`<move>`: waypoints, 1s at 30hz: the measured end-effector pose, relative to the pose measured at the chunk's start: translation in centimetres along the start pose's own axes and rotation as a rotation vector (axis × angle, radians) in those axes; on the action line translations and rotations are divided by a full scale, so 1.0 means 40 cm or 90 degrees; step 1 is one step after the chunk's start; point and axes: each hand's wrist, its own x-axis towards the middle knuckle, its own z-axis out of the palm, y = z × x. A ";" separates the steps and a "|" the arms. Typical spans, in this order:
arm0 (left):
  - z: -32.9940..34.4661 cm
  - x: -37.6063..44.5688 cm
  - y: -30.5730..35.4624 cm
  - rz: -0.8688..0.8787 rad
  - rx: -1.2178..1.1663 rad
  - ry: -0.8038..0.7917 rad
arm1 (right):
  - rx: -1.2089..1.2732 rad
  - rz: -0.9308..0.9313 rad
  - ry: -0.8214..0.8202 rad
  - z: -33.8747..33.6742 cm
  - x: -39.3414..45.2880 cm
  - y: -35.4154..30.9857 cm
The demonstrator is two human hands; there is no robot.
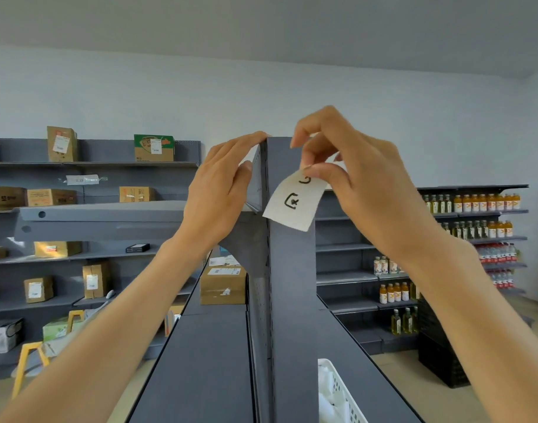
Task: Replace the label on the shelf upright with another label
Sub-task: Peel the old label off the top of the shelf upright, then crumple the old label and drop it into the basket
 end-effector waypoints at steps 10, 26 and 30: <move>-0.037 -0.239 0.138 0.011 -0.175 -0.011 | 0.061 0.012 -0.141 0.011 -0.049 -0.028; 0.009 -0.375 0.228 -0.298 -0.376 0.046 | 0.467 0.289 -0.047 0.110 -0.291 -0.025; 0.008 -0.427 0.243 -0.303 -0.365 0.016 | 0.499 0.345 -0.008 0.111 -0.348 -0.037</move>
